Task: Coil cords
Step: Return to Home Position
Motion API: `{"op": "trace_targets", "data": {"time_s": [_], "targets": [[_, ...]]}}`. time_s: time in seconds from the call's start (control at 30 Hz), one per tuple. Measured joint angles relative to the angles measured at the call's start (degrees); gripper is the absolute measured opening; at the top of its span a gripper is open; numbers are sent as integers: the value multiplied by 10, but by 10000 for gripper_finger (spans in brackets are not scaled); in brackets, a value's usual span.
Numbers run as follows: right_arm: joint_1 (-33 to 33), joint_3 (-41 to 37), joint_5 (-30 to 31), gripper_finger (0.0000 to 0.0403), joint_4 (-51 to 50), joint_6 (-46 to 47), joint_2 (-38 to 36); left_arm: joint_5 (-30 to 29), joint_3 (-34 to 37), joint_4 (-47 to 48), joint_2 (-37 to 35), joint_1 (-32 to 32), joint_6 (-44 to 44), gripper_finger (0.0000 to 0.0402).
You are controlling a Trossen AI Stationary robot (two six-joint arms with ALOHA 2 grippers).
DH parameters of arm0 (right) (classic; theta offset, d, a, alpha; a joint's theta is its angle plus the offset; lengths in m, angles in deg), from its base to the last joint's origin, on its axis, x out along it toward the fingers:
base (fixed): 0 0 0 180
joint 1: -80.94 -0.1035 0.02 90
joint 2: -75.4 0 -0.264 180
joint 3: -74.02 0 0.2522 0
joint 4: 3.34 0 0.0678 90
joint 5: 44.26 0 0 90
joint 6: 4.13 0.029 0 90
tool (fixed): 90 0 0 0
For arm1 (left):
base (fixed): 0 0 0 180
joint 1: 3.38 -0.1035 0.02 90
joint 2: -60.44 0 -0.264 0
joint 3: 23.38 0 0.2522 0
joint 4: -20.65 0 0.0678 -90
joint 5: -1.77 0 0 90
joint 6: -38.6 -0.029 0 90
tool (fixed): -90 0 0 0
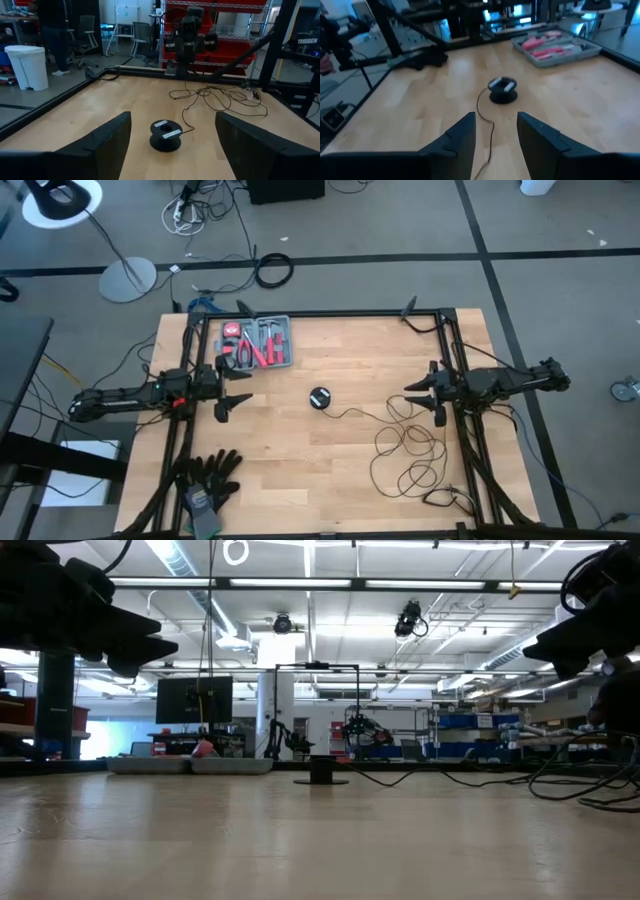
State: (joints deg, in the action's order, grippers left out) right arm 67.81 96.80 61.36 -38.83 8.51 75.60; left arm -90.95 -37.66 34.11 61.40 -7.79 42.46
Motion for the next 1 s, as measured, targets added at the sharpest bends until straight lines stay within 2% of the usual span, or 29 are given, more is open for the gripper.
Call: {"op": "trace_targets", "data": {"time_s": [0.2, 0.5, 0.73, 1.0], "targets": [[0, -39, 6, 144, 85, -25, 1, -2, 0, -3, 0, 0, -16, 294], [-1, -50, -4, 144, 131, -41, 0, -2, 1, -9, 1, 0, -20, 294], [-1, -65, -9, 144, 187, -159, 0, -4, 1, -12, 1, 0, -31, 294], [2, -65, -34, 144, 184, -140, 5, -3, 1, -15, 2, 0, -37, 294]]}}
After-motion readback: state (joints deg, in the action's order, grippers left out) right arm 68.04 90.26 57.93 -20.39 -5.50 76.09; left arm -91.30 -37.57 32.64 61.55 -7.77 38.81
